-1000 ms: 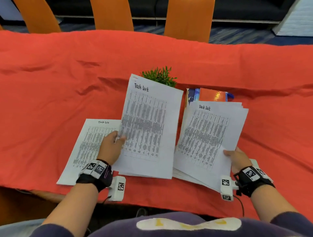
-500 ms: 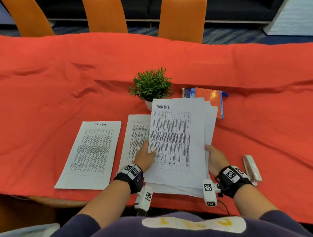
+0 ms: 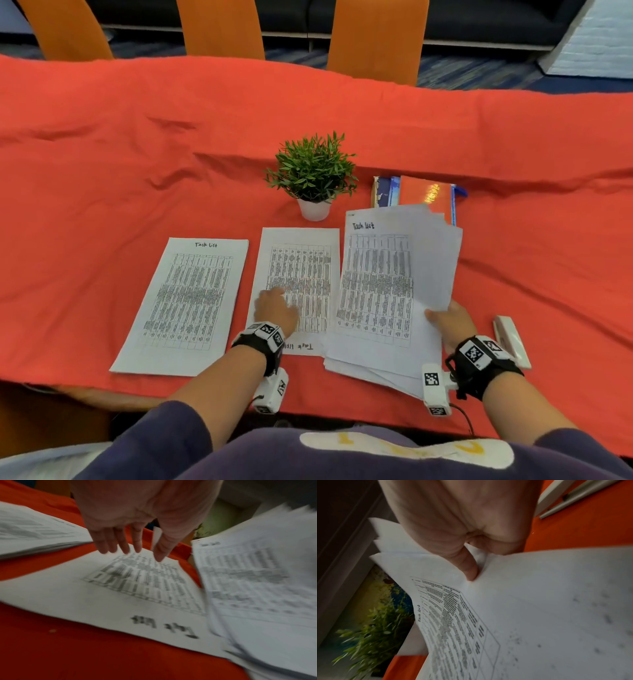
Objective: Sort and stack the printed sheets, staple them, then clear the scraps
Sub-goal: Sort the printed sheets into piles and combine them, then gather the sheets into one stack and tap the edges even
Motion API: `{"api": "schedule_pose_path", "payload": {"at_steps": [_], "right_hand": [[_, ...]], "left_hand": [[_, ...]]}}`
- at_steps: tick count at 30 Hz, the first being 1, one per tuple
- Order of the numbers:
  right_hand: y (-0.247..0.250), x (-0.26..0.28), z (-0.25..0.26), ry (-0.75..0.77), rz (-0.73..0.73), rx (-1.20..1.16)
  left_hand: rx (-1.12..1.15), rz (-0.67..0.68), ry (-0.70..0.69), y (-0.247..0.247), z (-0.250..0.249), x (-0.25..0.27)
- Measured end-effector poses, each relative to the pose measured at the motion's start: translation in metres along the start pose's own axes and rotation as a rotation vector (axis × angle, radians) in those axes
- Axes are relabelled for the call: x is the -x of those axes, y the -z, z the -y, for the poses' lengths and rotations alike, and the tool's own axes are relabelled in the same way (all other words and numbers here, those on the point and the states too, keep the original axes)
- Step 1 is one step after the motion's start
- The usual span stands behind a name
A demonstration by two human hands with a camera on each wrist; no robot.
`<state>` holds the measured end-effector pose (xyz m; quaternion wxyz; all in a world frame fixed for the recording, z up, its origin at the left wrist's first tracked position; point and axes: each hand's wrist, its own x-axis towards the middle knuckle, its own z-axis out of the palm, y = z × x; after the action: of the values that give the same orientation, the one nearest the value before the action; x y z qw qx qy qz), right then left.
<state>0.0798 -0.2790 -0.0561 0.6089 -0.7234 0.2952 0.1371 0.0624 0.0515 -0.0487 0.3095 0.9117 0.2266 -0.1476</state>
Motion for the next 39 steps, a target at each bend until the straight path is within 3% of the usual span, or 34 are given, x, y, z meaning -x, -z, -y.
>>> {"api": "schedule_pose_path", "payload": {"at_steps": [2, 4, 8, 13, 17, 22, 25, 31, 39], "right_hand": [[0.013, -0.002, -0.001, -0.028, -0.051, -0.02], [0.024, 0.001, 0.002, -0.042, -0.082, -0.045], [0.034, 0.013, 0.009, -0.042, -0.118, -0.092], [0.039, 0.012, 0.006, -0.04, -0.131, -0.072], [0.042, 0.009, 0.006, -0.052, -0.123, -0.071], [0.041, 0.016, 0.016, -0.019, -0.116, -0.056], [0.038, 0.014, 0.016, -0.034, -0.092, -0.11], [0.022, 0.022, 0.026, -0.067, -0.063, -0.199], [-0.017, 0.041, 0.029, -0.072, 0.109, -0.178]], "left_hand": [[-0.129, -0.082, 0.088, 0.006, 0.014, -0.011], [-0.168, -0.08, 0.174, 0.01, 0.023, -0.019], [-0.135, -0.055, 0.286, 0.006, 0.026, -0.031], [-0.007, -0.019, 0.322, 0.012, 0.028, -0.04], [0.08, 0.023, 0.189, 0.017, 0.026, -0.036], [0.227, -0.126, 0.067, 0.047, 0.022, -0.013], [0.308, -0.147, 0.008, 0.072, 0.024, 0.009], [0.51, -0.044, -0.041, 0.093, 0.026, 0.046], [0.582, 0.145, -0.049, 0.027, -0.012, 0.056]]}}
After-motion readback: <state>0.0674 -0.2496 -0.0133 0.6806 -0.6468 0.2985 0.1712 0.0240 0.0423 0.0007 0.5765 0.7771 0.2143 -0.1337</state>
